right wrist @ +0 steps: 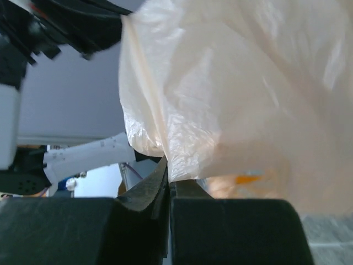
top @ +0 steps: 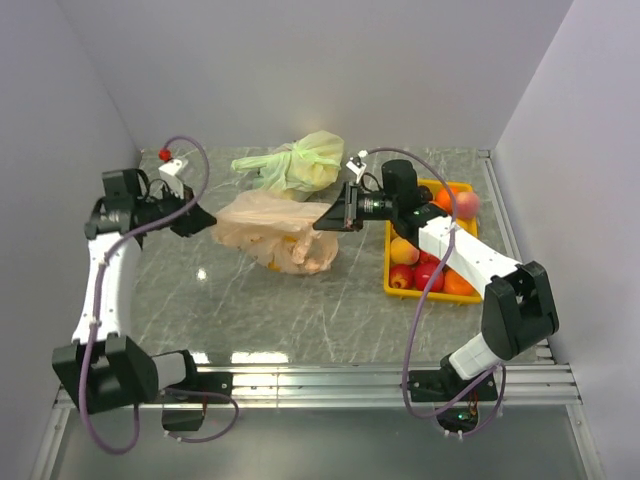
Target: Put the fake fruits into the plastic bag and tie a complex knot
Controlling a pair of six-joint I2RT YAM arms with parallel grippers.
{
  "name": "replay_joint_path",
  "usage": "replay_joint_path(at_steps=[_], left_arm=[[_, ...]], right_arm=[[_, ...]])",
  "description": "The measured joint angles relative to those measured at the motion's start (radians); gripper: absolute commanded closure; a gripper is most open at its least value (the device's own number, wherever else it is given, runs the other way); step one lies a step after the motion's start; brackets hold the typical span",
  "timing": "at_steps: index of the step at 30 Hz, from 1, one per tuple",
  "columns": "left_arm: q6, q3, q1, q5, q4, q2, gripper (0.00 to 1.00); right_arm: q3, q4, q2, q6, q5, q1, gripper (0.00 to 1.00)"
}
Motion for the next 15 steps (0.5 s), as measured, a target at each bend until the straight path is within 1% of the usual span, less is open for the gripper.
replay_joint_path(at_steps=[3,4,5,6,7,8,9,11,12,13,15], left_arm=[[0.085,0.136,0.071,0.19,-0.193,0.1,1.0],[0.106,0.16,0.084,0.228,-0.232,0.127,0.96],[0.122,0.171,0.097,0.26,-0.261,0.152,0.88],[0.121,0.169,0.102,0.273,-0.27,0.161,0.73],[0.118,0.156,0.109,0.262,-0.254,0.164,0.61],[0.101,0.141,0.117,0.252,-0.23,0.159,0.48],[0.085,0.126,0.122,0.238,-0.204,0.15,0.26],[0.043,0.107,0.123,0.211,-0.154,0.125,0.13],[0.015,0.103,0.116,0.204,-0.129,0.107,0.03],[0.002,0.103,0.111,0.2,-0.108,0.092,0.01],[-0.033,0.102,0.103,0.2,-0.068,0.042,0.01]], right_arm=[[-0.021,-0.003,0.0,-0.005,-0.042,-0.014,1.0],[-0.03,0.015,0.0,0.006,-0.055,-0.014,1.0],[-0.036,0.029,0.0,0.015,-0.068,-0.014,1.0],[-0.048,0.062,0.0,0.039,-0.08,-0.011,1.0],[-0.062,0.086,0.0,0.063,-0.088,-0.01,1.0],[-0.075,0.1,0.0,0.086,-0.095,-0.008,1.0],[-0.09,0.121,0.0,0.116,-0.1,-0.004,1.0],[-0.116,0.174,0.001,0.182,-0.105,0.011,1.0],[-0.13,0.216,0.001,0.226,-0.109,0.024,1.0],[-0.138,0.244,0.002,0.259,-0.113,0.032,1.0],[-0.161,0.338,0.007,0.36,-0.126,0.05,1.0]])
